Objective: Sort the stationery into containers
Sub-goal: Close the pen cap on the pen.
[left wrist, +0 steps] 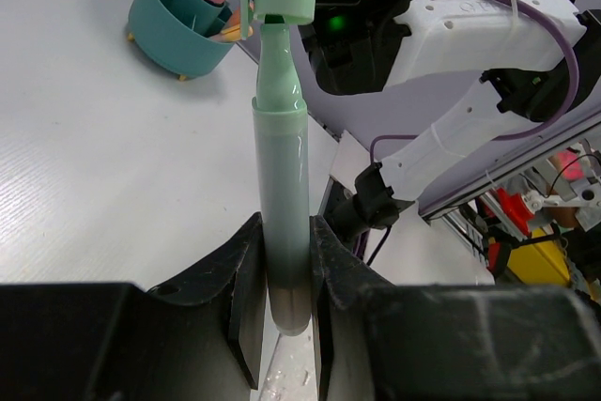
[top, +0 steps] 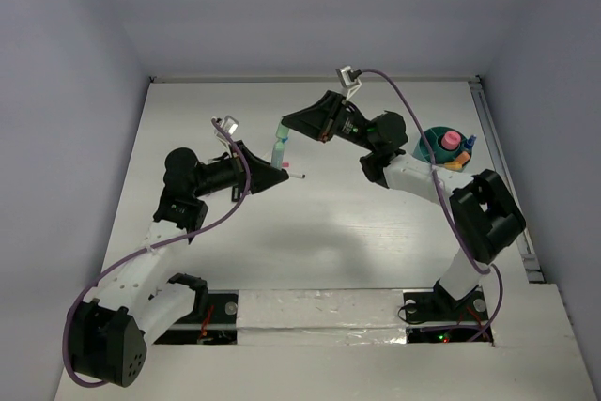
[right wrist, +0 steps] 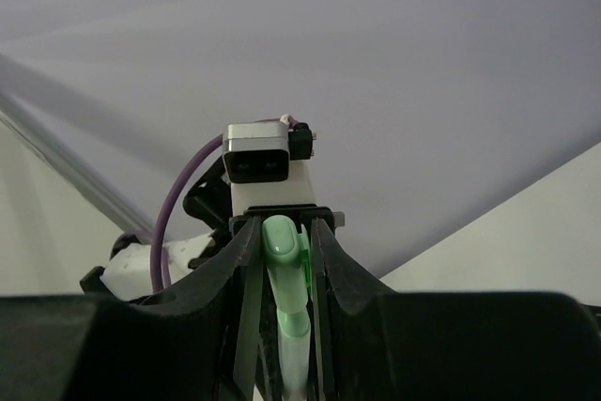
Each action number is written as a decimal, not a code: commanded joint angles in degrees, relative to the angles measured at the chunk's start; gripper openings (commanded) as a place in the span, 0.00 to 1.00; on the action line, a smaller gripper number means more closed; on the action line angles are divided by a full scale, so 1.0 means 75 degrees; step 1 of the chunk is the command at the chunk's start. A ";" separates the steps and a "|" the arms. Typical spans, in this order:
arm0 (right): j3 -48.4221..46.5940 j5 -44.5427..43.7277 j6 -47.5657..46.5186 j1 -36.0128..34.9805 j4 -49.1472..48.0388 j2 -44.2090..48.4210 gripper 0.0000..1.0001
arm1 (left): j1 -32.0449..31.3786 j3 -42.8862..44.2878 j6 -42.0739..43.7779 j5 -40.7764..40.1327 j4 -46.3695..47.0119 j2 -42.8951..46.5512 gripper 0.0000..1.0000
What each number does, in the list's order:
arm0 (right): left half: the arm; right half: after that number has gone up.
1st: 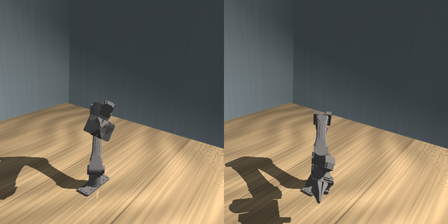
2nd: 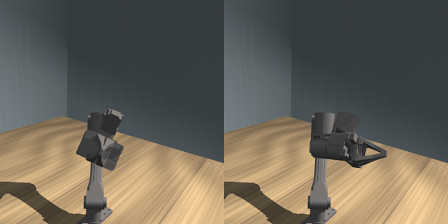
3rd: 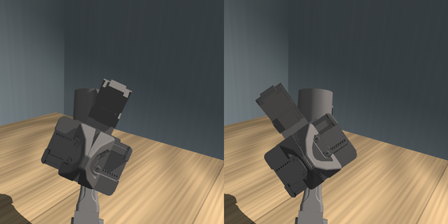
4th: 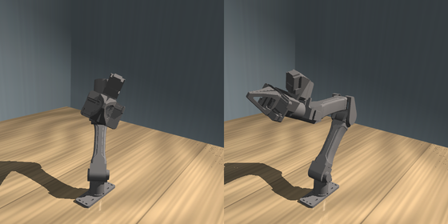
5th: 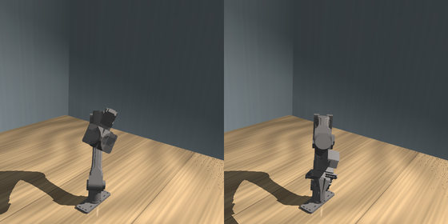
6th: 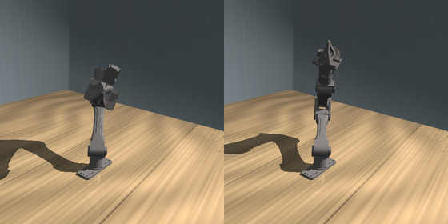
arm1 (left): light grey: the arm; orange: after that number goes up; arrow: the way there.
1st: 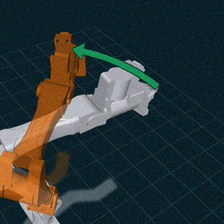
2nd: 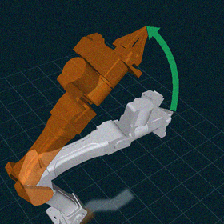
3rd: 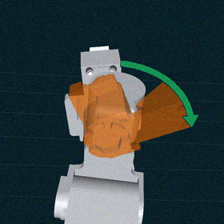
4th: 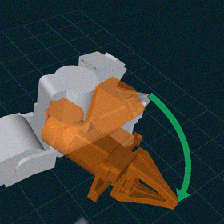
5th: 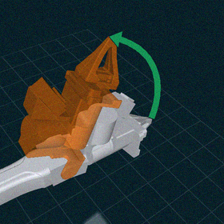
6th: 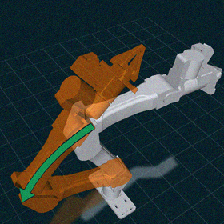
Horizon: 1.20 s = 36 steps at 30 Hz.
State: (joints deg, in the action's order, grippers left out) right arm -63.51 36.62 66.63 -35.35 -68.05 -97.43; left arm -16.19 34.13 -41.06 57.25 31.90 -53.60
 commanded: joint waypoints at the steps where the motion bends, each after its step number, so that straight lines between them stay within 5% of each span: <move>1: -0.0170 0.0413 -0.0130 -0.0067 -0.0266 0.0018 0.00 | -0.0045 0.0031 0.0107 0.0171 0.0340 0.0069 0.00; 16: -0.0146 0.1527 0.0350 -0.0067 -0.0559 -0.0263 0.00 | -0.0045 0.0055 0.0177 0.0171 0.0341 0.0127 0.00; 22: 0.0076 0.1504 -0.0270 -0.0149 0.0505 0.0006 0.00 | -0.0045 0.0148 0.0424 0.0042 -0.0011 0.0186 0.00; 36: 0.1154 0.1200 -0.0727 -0.0759 0.0470 0.0439 0.00 | -0.0045 0.0125 0.0354 -0.0227 0.0118 0.0421 0.00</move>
State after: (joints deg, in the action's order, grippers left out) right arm -57.69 40.66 65.47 -37.34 -66.41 -95.90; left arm -16.69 34.13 -38.17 58.52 25.04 -52.40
